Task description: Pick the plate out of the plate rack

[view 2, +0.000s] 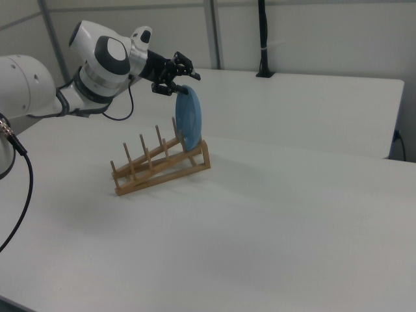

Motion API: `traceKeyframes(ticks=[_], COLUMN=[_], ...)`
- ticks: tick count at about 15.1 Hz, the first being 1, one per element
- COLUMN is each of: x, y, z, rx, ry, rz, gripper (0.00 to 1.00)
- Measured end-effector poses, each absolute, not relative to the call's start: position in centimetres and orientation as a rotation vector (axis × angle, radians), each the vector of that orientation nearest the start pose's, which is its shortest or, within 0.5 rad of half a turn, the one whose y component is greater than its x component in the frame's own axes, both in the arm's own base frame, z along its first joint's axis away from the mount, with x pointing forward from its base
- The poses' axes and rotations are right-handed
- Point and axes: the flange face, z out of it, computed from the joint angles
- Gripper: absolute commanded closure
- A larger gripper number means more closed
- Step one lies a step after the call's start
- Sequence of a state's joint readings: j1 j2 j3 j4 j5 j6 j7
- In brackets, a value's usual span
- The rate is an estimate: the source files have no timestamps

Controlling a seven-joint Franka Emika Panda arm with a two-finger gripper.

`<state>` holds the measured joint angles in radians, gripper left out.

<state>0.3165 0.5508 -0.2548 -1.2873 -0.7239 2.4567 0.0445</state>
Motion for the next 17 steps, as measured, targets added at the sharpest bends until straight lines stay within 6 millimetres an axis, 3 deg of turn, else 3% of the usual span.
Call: traceKeyframes(ticks=[6, 7, 13, 17], x=[75.4, 75.4, 75.2, 74.7], y=[9.7, 9.7, 9.7, 9.5], z=[49.9, 49.6, 49.2, 52.0], rx=[2.205, 2.195, 2.183, 2.173], ry=[0.640, 0.649, 0.663, 0.642], rz=[0.754, 0.744, 0.729, 0.773], gripper=[0.80, 0.84, 0.87, 0.87])
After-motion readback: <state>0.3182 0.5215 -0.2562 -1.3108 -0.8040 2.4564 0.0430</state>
